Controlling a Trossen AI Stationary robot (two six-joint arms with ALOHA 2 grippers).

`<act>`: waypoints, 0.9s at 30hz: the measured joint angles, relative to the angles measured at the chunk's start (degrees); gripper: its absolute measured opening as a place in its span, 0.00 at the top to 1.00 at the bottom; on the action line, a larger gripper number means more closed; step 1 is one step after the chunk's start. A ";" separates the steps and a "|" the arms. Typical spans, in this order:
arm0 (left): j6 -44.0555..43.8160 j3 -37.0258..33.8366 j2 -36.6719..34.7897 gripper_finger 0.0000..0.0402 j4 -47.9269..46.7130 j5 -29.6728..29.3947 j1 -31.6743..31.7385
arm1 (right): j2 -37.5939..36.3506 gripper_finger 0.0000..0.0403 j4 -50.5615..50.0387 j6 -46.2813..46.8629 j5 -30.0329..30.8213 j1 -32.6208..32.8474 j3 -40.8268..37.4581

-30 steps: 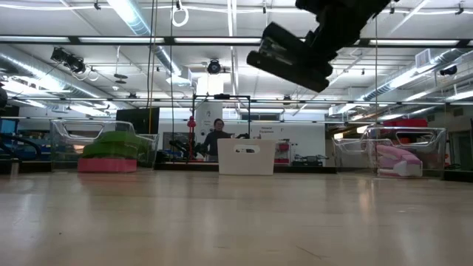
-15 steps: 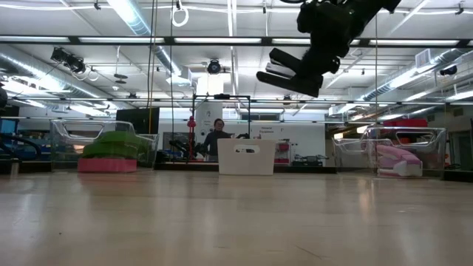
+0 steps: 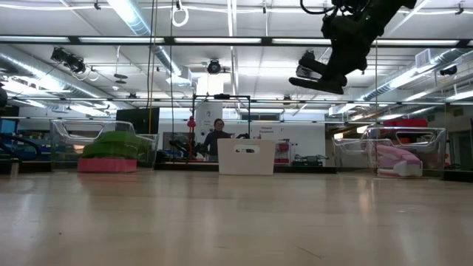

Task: Pick and place Stapler, Stapler remover, tape
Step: Put the black stapler into the right transparent bin

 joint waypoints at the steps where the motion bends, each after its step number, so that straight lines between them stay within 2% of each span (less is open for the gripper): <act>1: 0.01 -0.01 0.00 0.93 0.00 0.00 0.00 | -0.42 0.72 -0.60 0.06 0.00 -0.83 0.00; 12: 0.00 0.00 0.00 0.93 0.00 -0.02 0.00 | -2.87 0.72 -5.15 3.17 0.36 -11.04 0.00; 17: 0.00 0.00 0.00 0.93 0.00 0.00 0.00 | -2.84 0.72 -8.50 8.48 6.01 -14.72 0.00; 27: 0.00 0.00 0.01 0.93 0.00 -0.01 0.00 | -1.10 0.72 -14.08 24.24 14.64 -16.96 0.00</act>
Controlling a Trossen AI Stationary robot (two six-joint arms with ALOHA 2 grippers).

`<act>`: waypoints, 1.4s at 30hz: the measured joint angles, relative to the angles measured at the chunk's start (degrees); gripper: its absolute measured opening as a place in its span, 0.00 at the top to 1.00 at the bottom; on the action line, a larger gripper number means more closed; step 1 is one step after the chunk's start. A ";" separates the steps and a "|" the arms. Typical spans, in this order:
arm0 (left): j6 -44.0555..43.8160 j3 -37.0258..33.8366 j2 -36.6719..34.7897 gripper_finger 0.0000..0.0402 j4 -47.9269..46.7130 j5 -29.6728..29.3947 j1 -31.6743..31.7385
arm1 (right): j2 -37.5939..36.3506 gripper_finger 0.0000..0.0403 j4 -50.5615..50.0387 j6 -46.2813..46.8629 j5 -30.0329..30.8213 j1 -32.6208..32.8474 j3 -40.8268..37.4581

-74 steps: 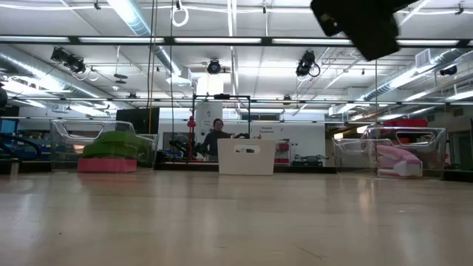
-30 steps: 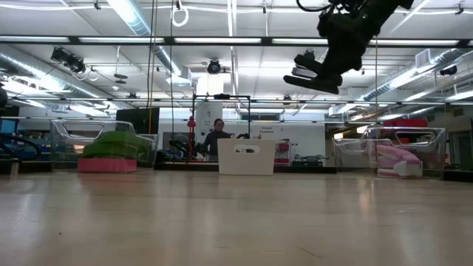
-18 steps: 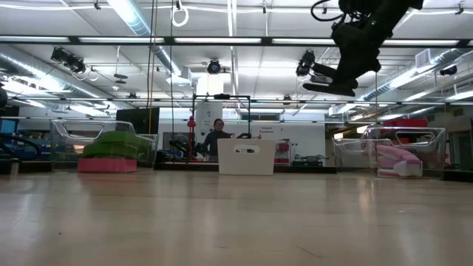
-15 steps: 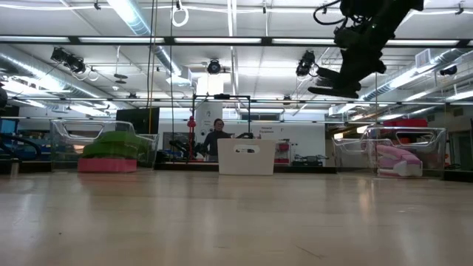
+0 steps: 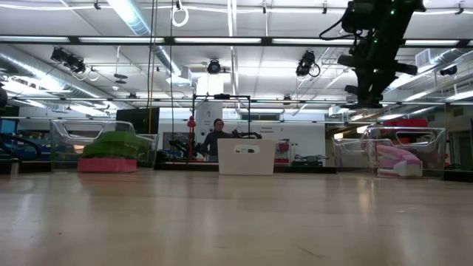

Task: Pick and place Stapler, Stapler remover, tape
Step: Put the black stapler into the right transparent bin

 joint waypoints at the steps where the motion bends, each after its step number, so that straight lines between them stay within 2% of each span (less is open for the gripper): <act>1: 0.00 0.00 -0.02 0.93 0.00 0.01 -0.02 | 0.39 0.72 -0.34 2.11 0.69 -0.20 0.00; 6: 0.01 0.00 -0.02 0.93 0.00 0.01 0.00 | 3.58 0.72 -0.55 7.54 1.86 -0.64 0.00; 19: 0.00 0.00 0.00 0.93 0.00 0.01 0.00 | 13.26 0.72 0.11 10.76 0.22 -3.92 -2.17; 30: 0.00 0.00 -0.02 0.93 0.00 -0.01 0.00 | 14.00 0.72 10.05 11.15 -4.74 -6.28 -10.92; 42: 0.00 0.00 -0.01 0.93 0.00 0.01 0.00 | 14.00 0.72 16.03 11.14 -4.72 -6.65 -16.31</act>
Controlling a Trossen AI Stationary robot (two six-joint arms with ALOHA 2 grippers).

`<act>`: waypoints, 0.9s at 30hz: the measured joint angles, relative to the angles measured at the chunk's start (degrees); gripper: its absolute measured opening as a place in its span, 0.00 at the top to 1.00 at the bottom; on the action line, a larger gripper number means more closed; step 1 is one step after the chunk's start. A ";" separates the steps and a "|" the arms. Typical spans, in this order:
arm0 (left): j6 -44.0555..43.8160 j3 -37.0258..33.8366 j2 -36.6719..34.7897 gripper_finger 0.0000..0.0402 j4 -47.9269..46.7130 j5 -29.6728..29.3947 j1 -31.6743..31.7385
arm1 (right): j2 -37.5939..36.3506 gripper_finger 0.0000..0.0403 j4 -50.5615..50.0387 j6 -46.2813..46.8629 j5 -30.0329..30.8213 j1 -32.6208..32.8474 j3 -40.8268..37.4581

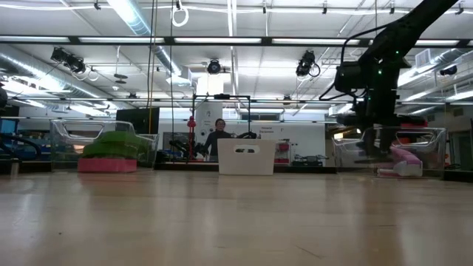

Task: Pick and place Stapler, Stapler remover, tape
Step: Put the black stapler into the right transparent bin, then return to Home Position

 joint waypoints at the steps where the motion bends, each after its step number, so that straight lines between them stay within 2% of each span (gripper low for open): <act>1: 0.00 0.00 0.01 0.93 0.00 -0.02 0.00 | 0.00 0.72 0.32 -0.01 0.00 0.00 0.00; 15: 0.00 0.00 0.01 0.93 0.00 0.00 0.00 | 0.00 0.70 2.31 -0.48 0.60 0.00 0.00; 27: 0.00 0.00 0.01 0.93 0.00 0.00 0.00 | 0.00 0.48 2.40 -0.47 0.61 0.00 0.00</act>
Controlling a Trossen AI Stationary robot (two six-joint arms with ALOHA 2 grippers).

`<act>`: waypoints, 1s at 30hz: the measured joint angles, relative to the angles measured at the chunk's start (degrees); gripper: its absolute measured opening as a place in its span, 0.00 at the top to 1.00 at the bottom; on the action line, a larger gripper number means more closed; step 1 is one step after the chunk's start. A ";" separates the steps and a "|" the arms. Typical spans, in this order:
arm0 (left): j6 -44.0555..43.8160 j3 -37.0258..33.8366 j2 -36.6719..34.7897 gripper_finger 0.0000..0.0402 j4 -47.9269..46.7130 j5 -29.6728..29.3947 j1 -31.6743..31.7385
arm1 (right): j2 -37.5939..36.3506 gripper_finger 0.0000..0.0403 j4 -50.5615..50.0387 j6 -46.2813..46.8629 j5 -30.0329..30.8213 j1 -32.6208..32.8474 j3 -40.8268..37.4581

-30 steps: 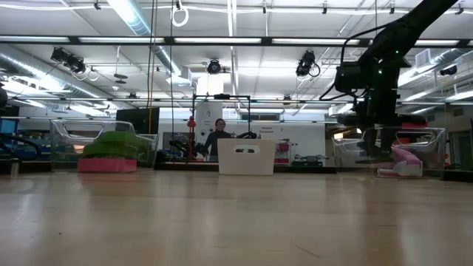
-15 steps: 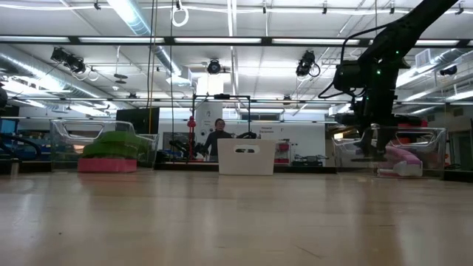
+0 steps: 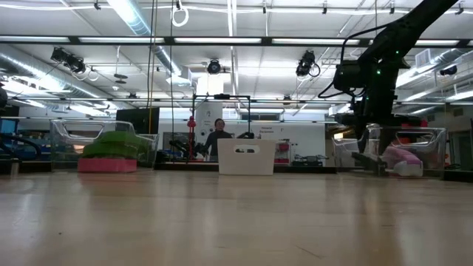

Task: Pick and place Stapler, Stapler remover, tape
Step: Return to Home Position

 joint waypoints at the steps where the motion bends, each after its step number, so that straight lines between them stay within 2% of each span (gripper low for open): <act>1: 0.00 0.00 0.00 0.93 0.00 -0.01 0.00 | 0.00 0.47 0.01 0.00 0.00 0.00 0.00; 8: 0.02 0.00 0.00 0.93 0.00 0.00 0.00 | -0.02 0.40 0.01 -0.26 -0.08 0.00 0.00; 12: 0.00 0.00 0.00 0.93 0.00 -0.01 0.00 | -0.27 0.40 -0.17 -1.87 -3.29 0.00 0.00; 22: 0.00 0.00 0.00 0.93 0.00 -0.02 0.00 | -6.56 0.48 -0.38 -2.11 -4.56 2.56 1.50; 30: 0.00 0.00 0.00 0.93 0.00 0.00 0.00 | -11.92 0.57 3.26 -3.43 -4.59 9.03 1.92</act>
